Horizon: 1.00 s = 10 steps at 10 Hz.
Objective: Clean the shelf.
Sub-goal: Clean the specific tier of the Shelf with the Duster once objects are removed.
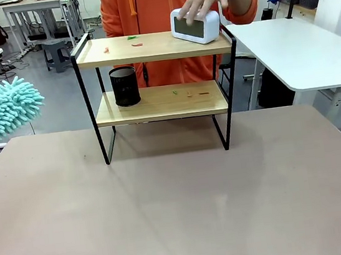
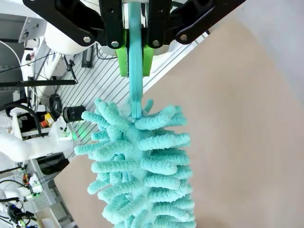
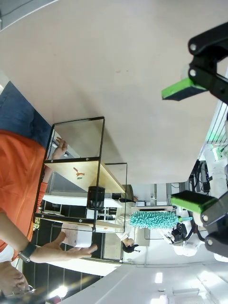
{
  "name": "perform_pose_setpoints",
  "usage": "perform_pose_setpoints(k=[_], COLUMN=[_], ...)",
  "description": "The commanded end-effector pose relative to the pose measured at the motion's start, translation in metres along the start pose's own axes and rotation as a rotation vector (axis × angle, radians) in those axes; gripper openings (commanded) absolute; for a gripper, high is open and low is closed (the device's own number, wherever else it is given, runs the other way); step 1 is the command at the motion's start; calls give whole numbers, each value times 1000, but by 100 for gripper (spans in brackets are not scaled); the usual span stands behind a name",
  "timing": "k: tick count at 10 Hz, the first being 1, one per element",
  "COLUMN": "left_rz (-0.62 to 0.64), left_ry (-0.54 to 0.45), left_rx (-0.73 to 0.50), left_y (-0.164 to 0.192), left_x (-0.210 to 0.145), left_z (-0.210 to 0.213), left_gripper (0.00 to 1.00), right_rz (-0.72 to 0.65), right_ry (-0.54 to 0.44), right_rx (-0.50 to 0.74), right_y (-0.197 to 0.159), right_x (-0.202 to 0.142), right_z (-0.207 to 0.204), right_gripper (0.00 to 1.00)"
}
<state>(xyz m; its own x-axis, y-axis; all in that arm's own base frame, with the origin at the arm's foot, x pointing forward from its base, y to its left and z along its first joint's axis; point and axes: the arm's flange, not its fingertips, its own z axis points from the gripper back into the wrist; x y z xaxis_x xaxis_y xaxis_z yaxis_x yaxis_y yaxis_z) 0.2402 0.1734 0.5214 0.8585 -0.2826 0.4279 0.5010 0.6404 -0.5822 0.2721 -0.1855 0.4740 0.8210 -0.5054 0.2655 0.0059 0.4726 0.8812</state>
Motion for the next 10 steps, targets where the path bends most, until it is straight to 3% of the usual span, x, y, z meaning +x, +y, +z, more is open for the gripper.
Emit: perform_pose_setpoints(k=[1,5,6,9,10], left_rz=[8,8,0,115,95], left_ry=[-3,-3,0,-121,-128], left_rx=[-6,-6,0,122,148], left_y=[-1,-1,0,-65,-85], left_x=[1,1,0,70,96], left_z=[5,5,0,33,32], left_gripper=[0,0,13,13,13], right_rz=[25,25,25,25,25], right_ry=[-18,-18,-18,-18,-18], right_rx=[23,23,23,23,23], right_y=[-1,-1,-1,-1,-1], right_x=[2,2,2,2,2], right_z=[-2,-2,-2,-2,-2], right_gripper=[100,100,100,100,100])
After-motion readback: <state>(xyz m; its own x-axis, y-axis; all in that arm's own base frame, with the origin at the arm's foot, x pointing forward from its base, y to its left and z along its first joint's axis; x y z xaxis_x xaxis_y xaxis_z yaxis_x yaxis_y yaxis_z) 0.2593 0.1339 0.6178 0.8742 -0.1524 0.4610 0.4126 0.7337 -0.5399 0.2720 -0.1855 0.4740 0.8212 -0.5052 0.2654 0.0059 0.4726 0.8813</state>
